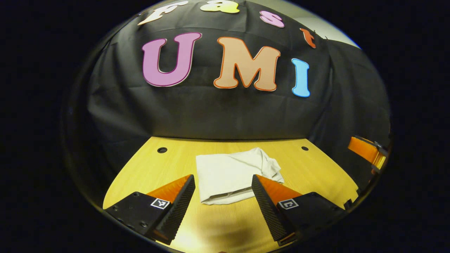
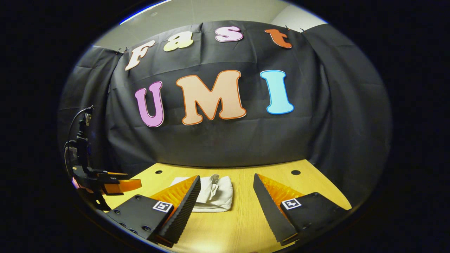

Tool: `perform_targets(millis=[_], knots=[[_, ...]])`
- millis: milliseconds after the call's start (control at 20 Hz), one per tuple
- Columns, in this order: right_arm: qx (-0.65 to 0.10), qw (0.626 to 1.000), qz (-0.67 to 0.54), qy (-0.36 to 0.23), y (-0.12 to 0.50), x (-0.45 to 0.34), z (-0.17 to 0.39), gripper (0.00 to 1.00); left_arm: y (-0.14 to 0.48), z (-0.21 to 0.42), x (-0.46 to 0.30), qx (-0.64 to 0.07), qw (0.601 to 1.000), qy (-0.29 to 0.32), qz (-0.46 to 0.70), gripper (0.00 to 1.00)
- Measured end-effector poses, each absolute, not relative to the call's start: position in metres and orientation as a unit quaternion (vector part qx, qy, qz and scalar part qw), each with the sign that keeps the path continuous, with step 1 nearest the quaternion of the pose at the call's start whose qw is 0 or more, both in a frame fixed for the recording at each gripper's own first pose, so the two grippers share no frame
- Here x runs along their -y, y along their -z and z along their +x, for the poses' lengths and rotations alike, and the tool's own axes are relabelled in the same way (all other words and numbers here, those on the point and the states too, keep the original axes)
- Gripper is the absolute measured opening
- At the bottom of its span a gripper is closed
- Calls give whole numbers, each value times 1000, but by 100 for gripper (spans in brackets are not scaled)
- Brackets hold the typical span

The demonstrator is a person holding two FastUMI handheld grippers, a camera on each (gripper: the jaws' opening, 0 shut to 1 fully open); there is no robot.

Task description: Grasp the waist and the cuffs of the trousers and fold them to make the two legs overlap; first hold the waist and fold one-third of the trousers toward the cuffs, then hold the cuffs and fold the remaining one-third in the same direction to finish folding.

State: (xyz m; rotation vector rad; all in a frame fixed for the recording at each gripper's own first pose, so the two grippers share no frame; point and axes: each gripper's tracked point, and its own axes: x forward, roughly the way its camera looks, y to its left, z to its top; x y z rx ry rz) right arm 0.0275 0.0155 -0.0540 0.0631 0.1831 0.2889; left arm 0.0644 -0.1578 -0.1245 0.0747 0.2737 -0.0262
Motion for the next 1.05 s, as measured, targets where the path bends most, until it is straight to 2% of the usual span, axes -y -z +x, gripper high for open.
perform_targets(millis=[150,200,250,750,800,850,1050], knots=[[-96,986,40,-131,59,-13,21,96,129,58,149,-144,989,4,33,96],[-98,986,43,-129,59,-12,20,92,130,57,147,-144,989,4,38,96],[-96,986,46,-127,57,-13,19,96,130,56,146,-147,988,8,42,96],[-62,993,38,-89,40,-1,9,96,133,52,148,-158,984,42,63,96],[-63,994,38,-86,40,-1,8,92,134,51,148,-159,984,43,62,96],[-65,994,39,-84,43,0,5,96,135,50,149,-161,984,46,61,96],[-64,995,35,-74,42,4,1,96,139,51,152,-166,983,55,64,96]])
